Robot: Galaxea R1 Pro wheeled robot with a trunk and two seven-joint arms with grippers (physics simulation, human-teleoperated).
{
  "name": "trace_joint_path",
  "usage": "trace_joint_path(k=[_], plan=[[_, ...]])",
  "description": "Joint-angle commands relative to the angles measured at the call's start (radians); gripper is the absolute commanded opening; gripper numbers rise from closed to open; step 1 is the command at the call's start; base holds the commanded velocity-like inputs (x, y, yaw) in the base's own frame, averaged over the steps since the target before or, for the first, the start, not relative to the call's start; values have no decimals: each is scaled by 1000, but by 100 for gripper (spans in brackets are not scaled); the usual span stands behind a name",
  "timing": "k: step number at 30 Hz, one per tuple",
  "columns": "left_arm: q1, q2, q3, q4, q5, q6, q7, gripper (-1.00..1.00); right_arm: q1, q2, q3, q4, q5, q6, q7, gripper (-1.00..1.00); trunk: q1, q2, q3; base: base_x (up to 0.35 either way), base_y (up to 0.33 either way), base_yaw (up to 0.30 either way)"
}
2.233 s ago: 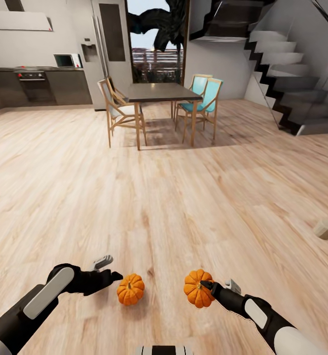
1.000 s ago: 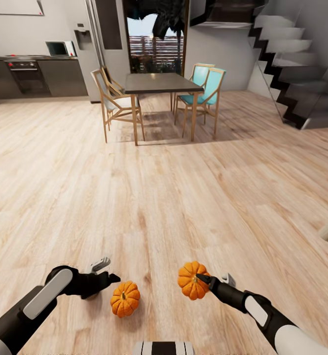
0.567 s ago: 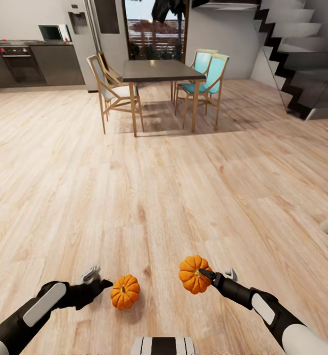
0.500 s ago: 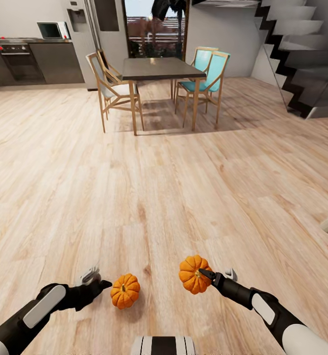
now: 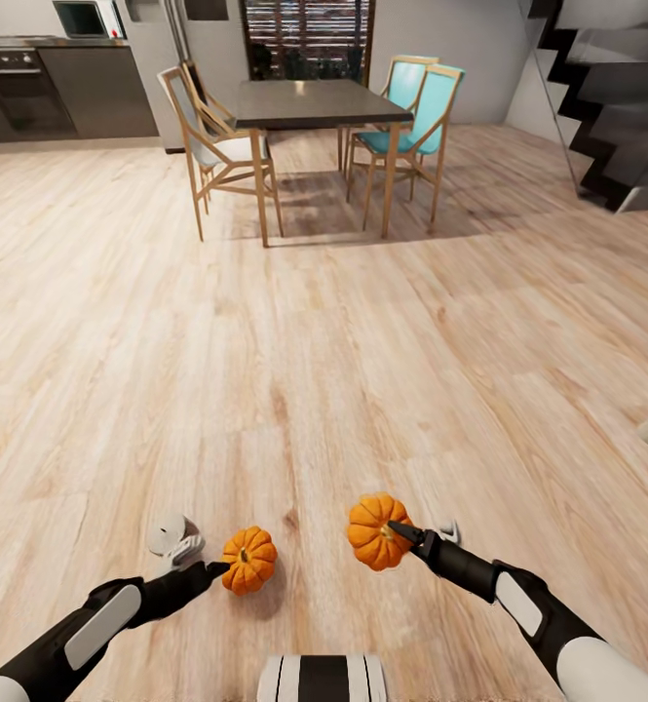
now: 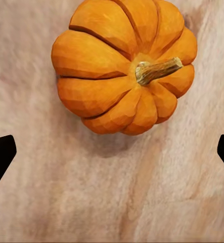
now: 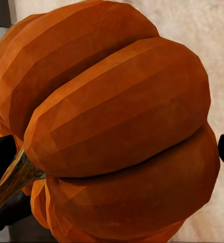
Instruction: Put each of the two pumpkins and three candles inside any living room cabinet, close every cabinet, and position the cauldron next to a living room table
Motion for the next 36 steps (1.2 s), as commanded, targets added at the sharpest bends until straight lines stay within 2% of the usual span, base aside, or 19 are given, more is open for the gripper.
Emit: trace_joint_path(k=[1, 8, 11, 14, 18, 27, 32, 36], plan=[[-1, 2, 0, 1, 3, 0, -11, 100, 0, -1, 3, -19, -6, 23, 20, -100, 0, -1, -5, 0, 0, 0], [-1, -1, 57, 3, 2, -2, -28, 100, 2, -8, 3, -146, -5, 104, 116, -100, 3, -2, -32, 0, 0, 0], [-1, 1, 66, 3, 3, -2, -28, 100, 3, -8, 3, -163, -5, 117, 145, -100, 5, -3, -43, 0, 0, 0], [-1, 2, 92, 3, 7, -2, -29, 100, 6, -8, 4, -216, -11, 132, 157, -100, 6, -4, -55, 0, 0, 0], [-1, -1, 122, 3, 3, -2, -30, 100, 13, -10, -4, -359, -19, 216, 163, -100, 8, -5, -70, 0, 0, 0], [-1, 3, 129, 2, 5, -1, -34, 100, 13, -12, -5, -413, -8, 237, 151, -100, 12, -7, -105, 0, 0, 0], [-1, 16, 131, 3, 3, 2, -154, 100, 13, -12, -5, -410, -8, 236, 147, -100, 14, -8, -125, 0, 0, 0], [-1, 26, 132, 3, 4, 4, -191, 100, 13, -12, -5, -410, -8, 235, 134, -100, 16, -9, -140, 0, 0, 0]])
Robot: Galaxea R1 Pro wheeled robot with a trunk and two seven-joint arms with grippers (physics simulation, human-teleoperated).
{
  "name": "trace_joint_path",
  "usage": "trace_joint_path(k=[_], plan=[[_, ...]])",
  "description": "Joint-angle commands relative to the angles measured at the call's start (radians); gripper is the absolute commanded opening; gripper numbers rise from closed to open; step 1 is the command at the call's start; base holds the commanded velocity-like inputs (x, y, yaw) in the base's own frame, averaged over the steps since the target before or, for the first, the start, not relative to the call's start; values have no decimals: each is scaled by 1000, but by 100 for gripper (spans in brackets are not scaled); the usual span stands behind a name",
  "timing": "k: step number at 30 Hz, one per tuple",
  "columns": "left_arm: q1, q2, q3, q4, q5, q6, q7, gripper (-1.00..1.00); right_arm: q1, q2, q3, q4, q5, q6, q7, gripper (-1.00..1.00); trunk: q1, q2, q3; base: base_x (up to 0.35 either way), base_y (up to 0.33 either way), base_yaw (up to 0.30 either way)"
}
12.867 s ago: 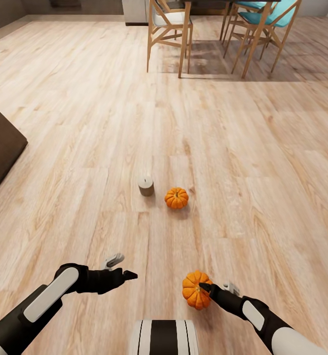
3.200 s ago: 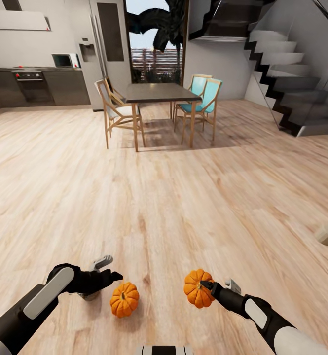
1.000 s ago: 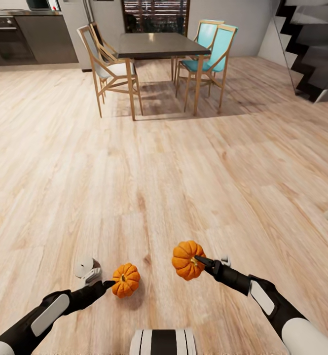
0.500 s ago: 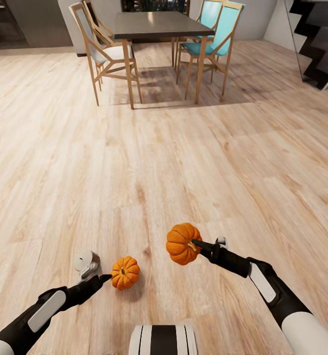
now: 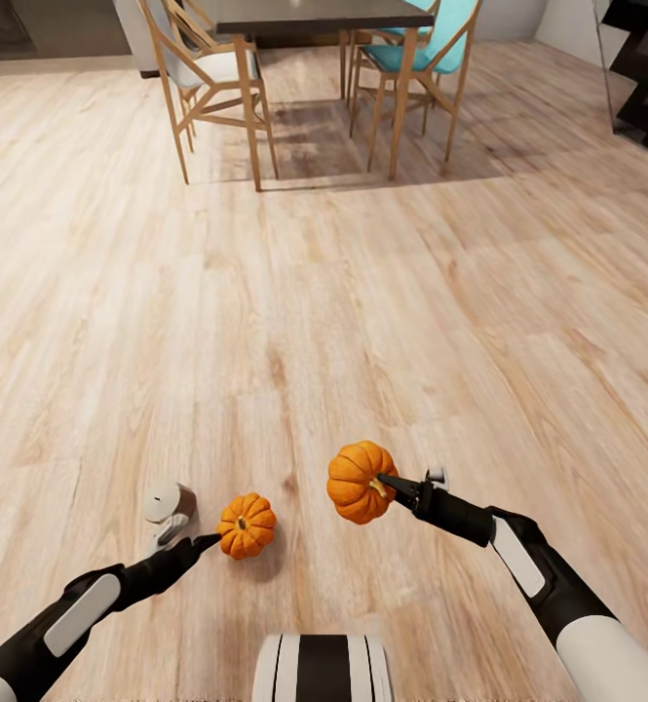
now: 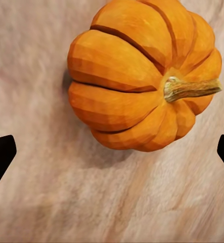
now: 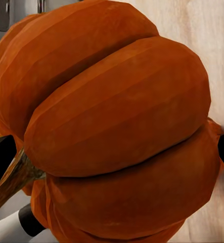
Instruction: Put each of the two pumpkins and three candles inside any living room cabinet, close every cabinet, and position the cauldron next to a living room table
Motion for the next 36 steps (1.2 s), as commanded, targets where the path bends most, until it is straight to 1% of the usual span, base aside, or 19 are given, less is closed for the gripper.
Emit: trace_joint_path(k=[1, 11, 14, 16, 17, 18, 19, 20, 23, 26, 36], plan=[[-1, 2, -3, 0, 7, 2, -5, 100, -1, -1, 3, 0, -12, 9, -6, -100, 0, -1, -5, 0, 0, 0], [-1, 16, 6, -1, 14, 5, -14, 100, -1, -1, 3, -5, -10, 9, -10, -100, 5, -3, -43, 0, 0, 0], [-1, 17, 6, -1, 10, 5, -69, 100, -1, -1, 3, -21, -13, 10, -1, -100, 6, -4, -55, 0, 0, 0], [-1, 17, 6, -1, 6, 6, -110, 100, 1, -2, 3, -85, -15, 19, 1, -100, 7, -4, -63, 0, 0, 0], [-1, 17, 6, 0, 5, 6, -117, 100, 2, -2, 3, -105, -16, 22, 1, -100, 7, -4, -66, 0, 0, 0], [-1, 17, 6, 0, 5, 6, -127, 100, 3, -2, 3, -145, -18, 29, 0, -100, 8, -4, -70, 0, 0, 0], [-1, 17, 6, 0, 4, 6, -136, 100, 9, -2, 3, -194, -20, 43, -1, -100, 8, -4, -70, 0, 0, 0], [-1, 17, 6, 0, 4, 6, -142, 100, 13, -2, 2, -221, -21, 54, -5, -100, 8, -4, -70, 0, 0, 0], [-1, 17, 6, 0, 3, 7, -146, 100, 17, -1, 3, -250, -19, 63, -9, -100, 8, -4, -70, 0, 0, 0], [-1, 19, 6, 0, 3, 7, -148, 100, 18, -1, 3, -261, -15, 65, -11, -100, 8, -4, -70, 0, 0, 0], [-1, 40, 9, 0, 14, 9, -151, 100, 18, -1, 2, -265, -13, 63, -17, -100, 8, -4, -70, 15, 6, 0]])
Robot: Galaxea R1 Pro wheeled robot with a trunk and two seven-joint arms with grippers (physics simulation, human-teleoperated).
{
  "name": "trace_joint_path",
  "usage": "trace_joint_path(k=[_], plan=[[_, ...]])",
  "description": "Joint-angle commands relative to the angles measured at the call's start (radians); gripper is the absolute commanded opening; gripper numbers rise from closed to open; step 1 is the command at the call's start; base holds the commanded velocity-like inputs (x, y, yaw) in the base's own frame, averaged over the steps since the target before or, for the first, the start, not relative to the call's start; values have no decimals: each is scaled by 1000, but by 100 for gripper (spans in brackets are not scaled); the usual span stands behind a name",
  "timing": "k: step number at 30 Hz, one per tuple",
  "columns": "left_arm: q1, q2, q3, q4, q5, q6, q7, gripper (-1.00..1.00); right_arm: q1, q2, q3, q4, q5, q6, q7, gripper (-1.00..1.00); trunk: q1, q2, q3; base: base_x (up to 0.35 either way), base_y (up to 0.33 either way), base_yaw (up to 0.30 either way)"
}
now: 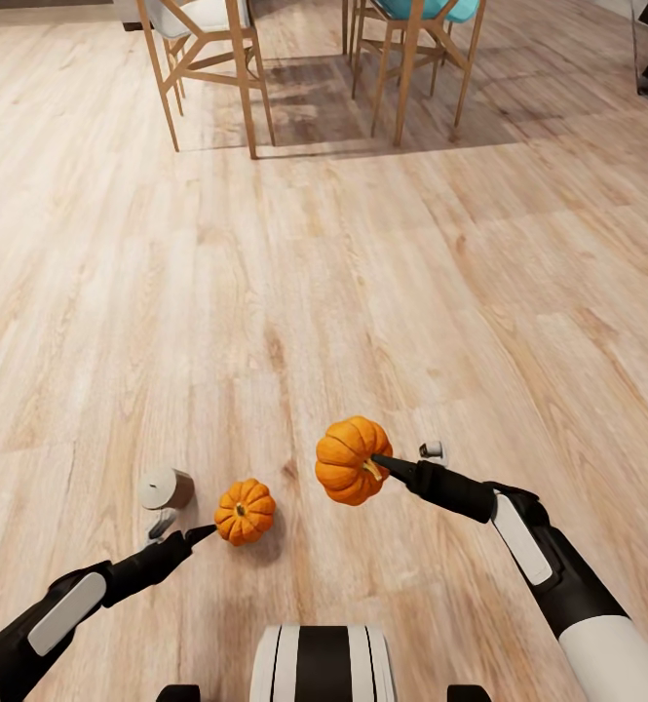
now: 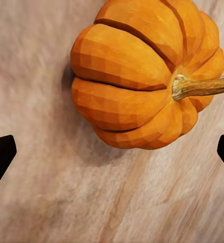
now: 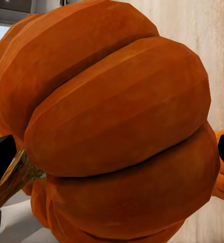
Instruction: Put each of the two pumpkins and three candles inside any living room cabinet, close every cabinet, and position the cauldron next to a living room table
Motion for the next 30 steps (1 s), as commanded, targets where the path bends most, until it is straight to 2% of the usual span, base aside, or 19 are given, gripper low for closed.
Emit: trace_joint_path(k=[1, 15, 17, 18, 21, 24, 30], plan=[[-1, 2, -3, 0, 9, 3, -1, 100, 0, -1, 2, 0, -9, 7, -3, -100, 0, 0, -1, 98, 22, 0], [-1, -1, 0, 18, 28, 4, -9, 100, 0, -1, 3, 0, -9, 7, -7, -100, 0, 0, -1, 12, 2, 0], [-1, -2, 1, 44, 50, 5, -38, 100, 0, -1, 3, 0, -9, 6, -7, -100, 0, 0, -1, 0, 0, 0], [-1, -2, -1, 85, 76, 5, -92, 100, 0, 0, 3, 0, -9, 6, -7, -100, 0, 0, -1, 0, 0, 0], [-1, -3, -3, 149, 99, 5, -174, 100, 0, 0, 3, 0, -8, 5, -7, -100, 0, 0, -1, 0, 0, 0], [-1, -2, -4, 170, 105, 4, -199, 100, 0, 0, 2, 0, -8, 5, -7, -100, 0, 0, -1, 0, 0, 0], [-1, -1, -4, 176, 107, 4, -203, 100, 0, -1, 2, 0, -9, 5, -7, -100, 0, 0, -1, 51, -48, 0]])
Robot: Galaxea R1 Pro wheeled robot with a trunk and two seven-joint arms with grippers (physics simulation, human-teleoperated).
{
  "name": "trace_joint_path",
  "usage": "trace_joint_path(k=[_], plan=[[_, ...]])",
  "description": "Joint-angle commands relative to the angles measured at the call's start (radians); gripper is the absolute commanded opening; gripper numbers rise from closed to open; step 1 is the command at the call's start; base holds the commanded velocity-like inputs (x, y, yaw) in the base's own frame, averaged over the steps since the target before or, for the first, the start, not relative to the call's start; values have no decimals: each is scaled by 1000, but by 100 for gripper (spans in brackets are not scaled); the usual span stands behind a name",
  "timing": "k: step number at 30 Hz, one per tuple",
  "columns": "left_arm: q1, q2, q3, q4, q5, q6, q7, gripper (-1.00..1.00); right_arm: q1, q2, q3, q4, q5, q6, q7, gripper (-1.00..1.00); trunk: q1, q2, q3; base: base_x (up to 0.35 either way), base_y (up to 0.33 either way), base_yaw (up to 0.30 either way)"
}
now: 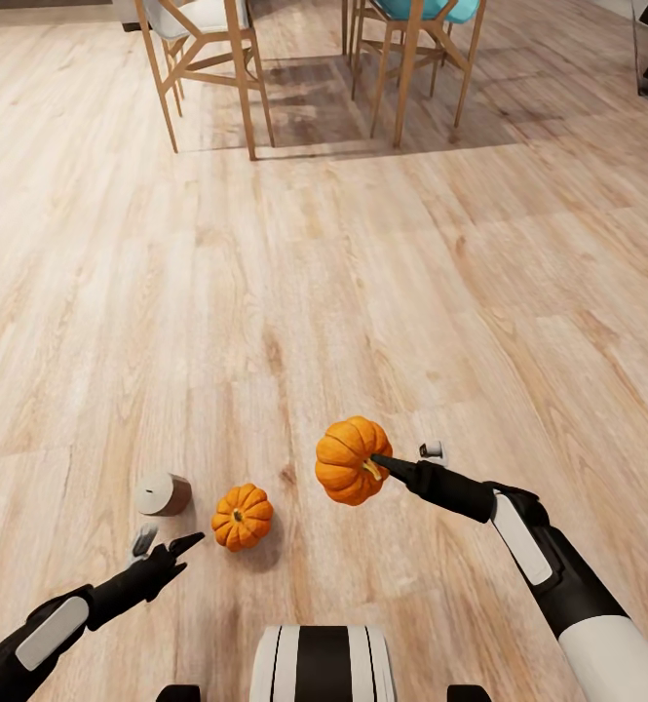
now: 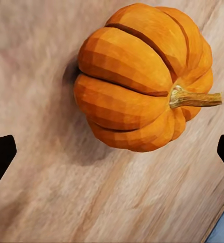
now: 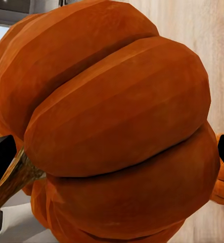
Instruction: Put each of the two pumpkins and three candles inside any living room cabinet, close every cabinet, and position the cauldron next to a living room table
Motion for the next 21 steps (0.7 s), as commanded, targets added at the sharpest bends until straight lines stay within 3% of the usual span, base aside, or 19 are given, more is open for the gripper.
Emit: trace_joint_path(k=[1, 21], plan=[[-1, 1, -5, 0, 11, 4, -1, 100, -1, -1, 2, 0, -8, 7, -1, -100, 0, 0, -1, 98, -79, 0], [-1, 4, -2, 3, 11, -3, 4, 100, -1, -1, 2, 0, -8, 7, -1, -100, 0, 0, -1, 51, -47, 0]])
